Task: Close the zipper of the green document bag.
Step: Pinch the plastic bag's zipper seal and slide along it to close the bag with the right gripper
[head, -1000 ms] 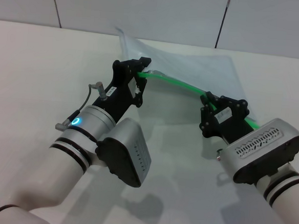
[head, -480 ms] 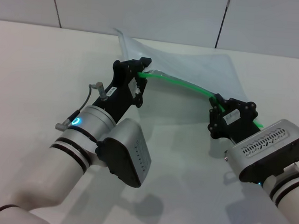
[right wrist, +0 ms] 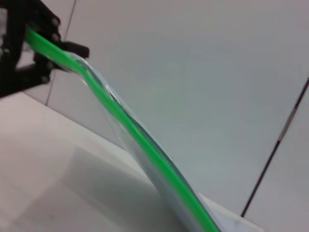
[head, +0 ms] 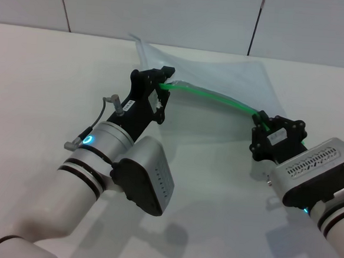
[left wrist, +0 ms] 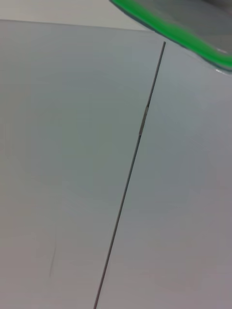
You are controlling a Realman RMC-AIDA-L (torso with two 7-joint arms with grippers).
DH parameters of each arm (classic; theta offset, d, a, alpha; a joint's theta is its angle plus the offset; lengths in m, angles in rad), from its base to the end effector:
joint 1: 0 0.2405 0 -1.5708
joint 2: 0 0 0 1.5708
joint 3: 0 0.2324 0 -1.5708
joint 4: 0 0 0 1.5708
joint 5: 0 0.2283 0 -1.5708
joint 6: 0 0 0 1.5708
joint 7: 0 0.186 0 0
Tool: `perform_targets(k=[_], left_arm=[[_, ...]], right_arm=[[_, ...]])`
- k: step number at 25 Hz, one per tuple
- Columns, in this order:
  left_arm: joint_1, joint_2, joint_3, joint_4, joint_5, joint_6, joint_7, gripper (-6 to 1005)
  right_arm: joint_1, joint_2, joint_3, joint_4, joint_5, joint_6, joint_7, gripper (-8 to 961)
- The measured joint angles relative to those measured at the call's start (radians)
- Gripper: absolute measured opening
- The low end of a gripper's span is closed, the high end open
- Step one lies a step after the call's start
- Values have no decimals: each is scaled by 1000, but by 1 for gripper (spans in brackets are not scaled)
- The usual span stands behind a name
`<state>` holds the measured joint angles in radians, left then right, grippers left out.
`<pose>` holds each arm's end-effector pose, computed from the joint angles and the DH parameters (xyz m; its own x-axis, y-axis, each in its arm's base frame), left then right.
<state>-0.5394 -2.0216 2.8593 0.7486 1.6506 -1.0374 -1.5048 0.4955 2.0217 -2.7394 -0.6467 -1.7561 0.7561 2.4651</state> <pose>-0.1783 0.3598 -0.1181 0.8296 -0.3746 -0.4140 -0.4822 -0.1070 -0.8695 0.2383 0.3658 -0.1339 0.9445 -0.0643 -0.3221 -0.3172 -0.4325 -0.8440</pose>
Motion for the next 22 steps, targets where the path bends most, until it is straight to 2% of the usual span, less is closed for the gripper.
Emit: perform_targets(k=[22], left_arm=[[-2, 0, 0, 0, 3, 1, 0, 52]], right_arm=[[6, 0, -1, 70, 80, -3, 0, 98]])
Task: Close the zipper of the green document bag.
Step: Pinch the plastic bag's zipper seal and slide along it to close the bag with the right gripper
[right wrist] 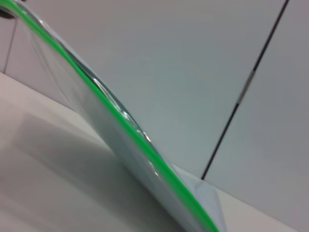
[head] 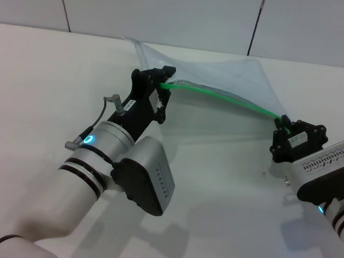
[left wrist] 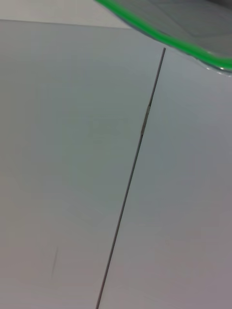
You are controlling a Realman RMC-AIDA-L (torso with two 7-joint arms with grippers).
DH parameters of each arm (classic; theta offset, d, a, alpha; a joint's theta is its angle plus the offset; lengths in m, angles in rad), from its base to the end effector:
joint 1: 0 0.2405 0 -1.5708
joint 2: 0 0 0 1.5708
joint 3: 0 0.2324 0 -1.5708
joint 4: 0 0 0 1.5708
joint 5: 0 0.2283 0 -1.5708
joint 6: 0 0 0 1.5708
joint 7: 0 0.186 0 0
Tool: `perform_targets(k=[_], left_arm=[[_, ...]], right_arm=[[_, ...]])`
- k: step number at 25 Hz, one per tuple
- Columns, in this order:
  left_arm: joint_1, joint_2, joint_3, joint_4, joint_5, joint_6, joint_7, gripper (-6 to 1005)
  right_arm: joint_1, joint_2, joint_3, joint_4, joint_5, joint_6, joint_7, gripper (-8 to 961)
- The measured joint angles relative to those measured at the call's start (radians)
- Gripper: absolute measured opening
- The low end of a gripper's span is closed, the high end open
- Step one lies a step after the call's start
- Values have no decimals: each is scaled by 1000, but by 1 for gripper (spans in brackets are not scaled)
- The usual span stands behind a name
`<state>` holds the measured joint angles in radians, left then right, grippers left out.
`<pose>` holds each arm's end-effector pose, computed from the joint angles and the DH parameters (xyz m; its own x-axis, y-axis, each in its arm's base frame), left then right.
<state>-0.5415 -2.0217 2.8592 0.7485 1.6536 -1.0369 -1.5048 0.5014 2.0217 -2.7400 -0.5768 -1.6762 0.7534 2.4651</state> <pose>-0.1772 0.3600 -0.1183 0.8274 -0.3788 -0.4146 -0.4837 -0.1057 -0.8688 0.2682 0.3733 -0.1198 0.9448 -0.1320 -0.3000 -0.3277 -0.3665 -0.8708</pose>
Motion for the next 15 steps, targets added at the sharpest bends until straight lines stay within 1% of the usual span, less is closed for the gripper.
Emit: perform_targets(k=[15], left_arm=[[0, -1, 0, 0, 9, 0, 0, 52]], right_arm=[[3, 2, -2, 49, 54, -3, 0, 125]])
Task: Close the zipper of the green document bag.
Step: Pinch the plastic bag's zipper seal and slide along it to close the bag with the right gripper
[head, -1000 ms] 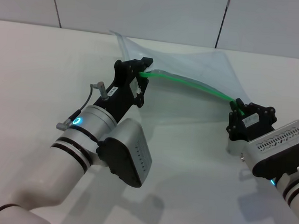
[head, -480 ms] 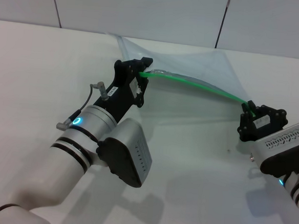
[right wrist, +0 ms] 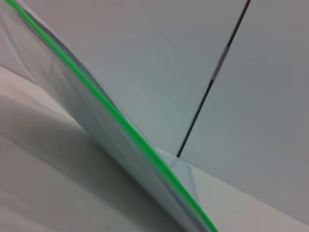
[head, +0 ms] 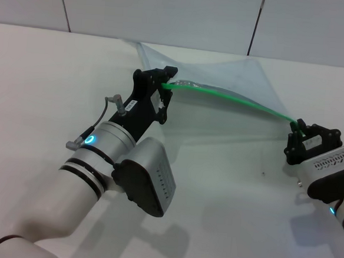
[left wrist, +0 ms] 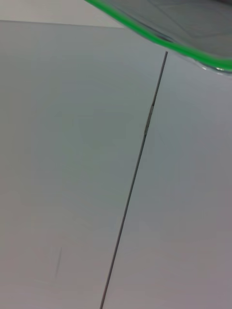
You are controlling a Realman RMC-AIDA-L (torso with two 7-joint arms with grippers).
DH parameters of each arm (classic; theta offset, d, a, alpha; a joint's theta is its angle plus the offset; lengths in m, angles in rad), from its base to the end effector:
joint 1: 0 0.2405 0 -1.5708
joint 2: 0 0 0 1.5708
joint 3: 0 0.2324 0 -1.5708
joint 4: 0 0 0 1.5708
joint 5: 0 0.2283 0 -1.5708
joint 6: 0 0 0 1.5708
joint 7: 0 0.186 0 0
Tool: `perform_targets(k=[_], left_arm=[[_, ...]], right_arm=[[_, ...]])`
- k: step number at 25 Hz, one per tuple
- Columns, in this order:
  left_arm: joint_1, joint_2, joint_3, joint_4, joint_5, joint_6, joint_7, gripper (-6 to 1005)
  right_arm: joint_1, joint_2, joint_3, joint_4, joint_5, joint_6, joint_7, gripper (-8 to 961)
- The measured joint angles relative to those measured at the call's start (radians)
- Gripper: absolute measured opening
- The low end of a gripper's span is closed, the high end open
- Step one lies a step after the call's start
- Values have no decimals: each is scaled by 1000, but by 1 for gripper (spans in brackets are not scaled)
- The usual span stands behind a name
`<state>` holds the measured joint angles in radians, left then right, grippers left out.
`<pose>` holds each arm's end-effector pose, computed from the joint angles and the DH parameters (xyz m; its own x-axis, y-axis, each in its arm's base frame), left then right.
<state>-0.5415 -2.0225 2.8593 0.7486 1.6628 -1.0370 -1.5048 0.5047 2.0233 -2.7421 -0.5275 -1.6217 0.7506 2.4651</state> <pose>-0.1756 0.3593 -0.1191 0.8231 -0.3868 -0.4157 -0.4868 -0.1037 -0.8673 0.2885 0.3767 -0.1096 0.9414 -0.1780 -0.2864 -0.3306 -0.3201 -0.8878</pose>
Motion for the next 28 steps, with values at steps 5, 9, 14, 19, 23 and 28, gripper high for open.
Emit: perform_targets(k=[5, 9, 14, 19, 23, 28], left_arm=[[0, 0, 0, 0, 0, 0, 0, 52], [-1, -1, 0, 0, 0, 0, 0, 53], [-1, -1, 0, -1, 1, 1, 0, 53], [3, -1, 0, -3, 22, -1, -3, 52], [13, 0, 1, -11, 86, -12, -43, 52], [29, 0, 2, -24, 149, -33, -93, 55]], right_arm=[[0, 0, 2, 15, 19, -11, 0, 133], [-1, 0, 0, 18, 33, -11, 0, 141], [-2, 0, 1, 16, 33, -11, -4, 149], [-3, 1, 2, 12, 41, -10, -10, 158], [-2, 2, 3, 12, 41, -11, -12, 165], [-1, 3, 3, 13, 56, -9, -13, 174]])
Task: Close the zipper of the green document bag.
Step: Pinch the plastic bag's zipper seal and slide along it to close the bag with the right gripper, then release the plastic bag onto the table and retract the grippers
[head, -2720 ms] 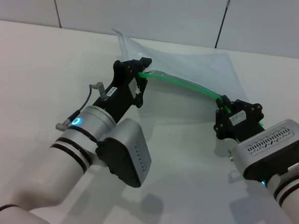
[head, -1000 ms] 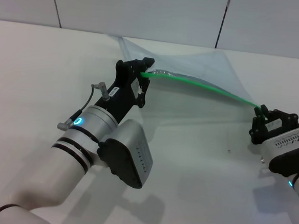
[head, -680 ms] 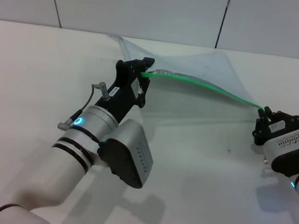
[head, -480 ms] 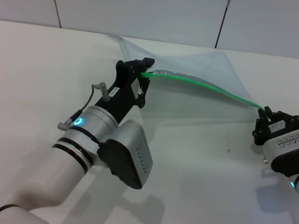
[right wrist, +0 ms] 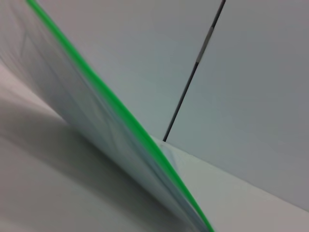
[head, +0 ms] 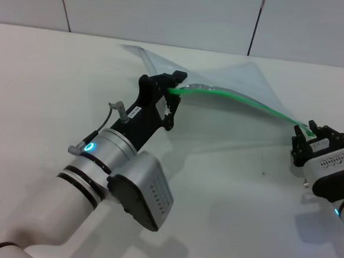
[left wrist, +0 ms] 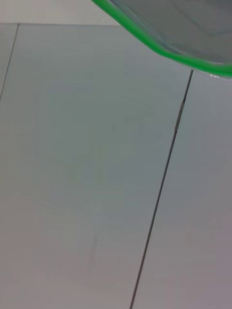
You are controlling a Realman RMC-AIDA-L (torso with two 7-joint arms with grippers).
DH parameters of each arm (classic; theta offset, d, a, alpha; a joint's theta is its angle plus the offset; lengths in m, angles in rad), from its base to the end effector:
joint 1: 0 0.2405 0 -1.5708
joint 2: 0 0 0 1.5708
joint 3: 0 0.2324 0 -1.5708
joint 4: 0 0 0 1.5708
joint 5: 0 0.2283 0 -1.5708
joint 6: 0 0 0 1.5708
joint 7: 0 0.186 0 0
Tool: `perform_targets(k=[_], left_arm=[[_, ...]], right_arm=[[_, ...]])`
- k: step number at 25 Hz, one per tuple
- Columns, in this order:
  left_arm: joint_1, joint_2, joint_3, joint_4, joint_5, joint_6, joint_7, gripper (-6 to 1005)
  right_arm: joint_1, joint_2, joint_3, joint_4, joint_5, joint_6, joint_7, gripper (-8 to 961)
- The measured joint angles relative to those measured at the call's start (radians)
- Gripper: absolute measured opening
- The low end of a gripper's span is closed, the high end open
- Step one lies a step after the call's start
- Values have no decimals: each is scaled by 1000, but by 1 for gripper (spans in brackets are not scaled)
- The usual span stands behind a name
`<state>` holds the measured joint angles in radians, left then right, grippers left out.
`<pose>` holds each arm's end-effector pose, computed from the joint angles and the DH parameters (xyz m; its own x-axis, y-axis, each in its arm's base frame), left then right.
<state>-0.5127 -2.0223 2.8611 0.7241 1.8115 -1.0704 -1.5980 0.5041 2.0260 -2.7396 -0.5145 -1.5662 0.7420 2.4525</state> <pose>-0.1705 0.3468 -0.1210 0.7950 -0.4696 -0.3840 -0.4755 -0.0894 -0.8751 0.2988 0.3771 -0.1057 0.9302 -0.2195 -0.2941 -0.3496 -0.2862 -0.8921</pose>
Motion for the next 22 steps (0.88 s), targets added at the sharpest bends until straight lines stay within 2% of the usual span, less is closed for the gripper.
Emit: perform_targets(k=[6, 9, 17, 22], left_arm=[[0, -1, 0, 0, 5, -28, -57, 62], [0, -1, 0, 0, 6, -33, -64, 66], [1, 0, 0, -1, 17, -74, -108, 229], [2, 0, 0, -11, 18, -103, -153, 289]], right_arm=[[2, 2, 0, -3, 62, 8, -46, 384], [7, 4, 0, -5, 96, 8, -72, 444], [4, 6, 0, -16, 130, 46, -78, 604], [-6, 6, 0, -28, 142, 77, -78, 774]])
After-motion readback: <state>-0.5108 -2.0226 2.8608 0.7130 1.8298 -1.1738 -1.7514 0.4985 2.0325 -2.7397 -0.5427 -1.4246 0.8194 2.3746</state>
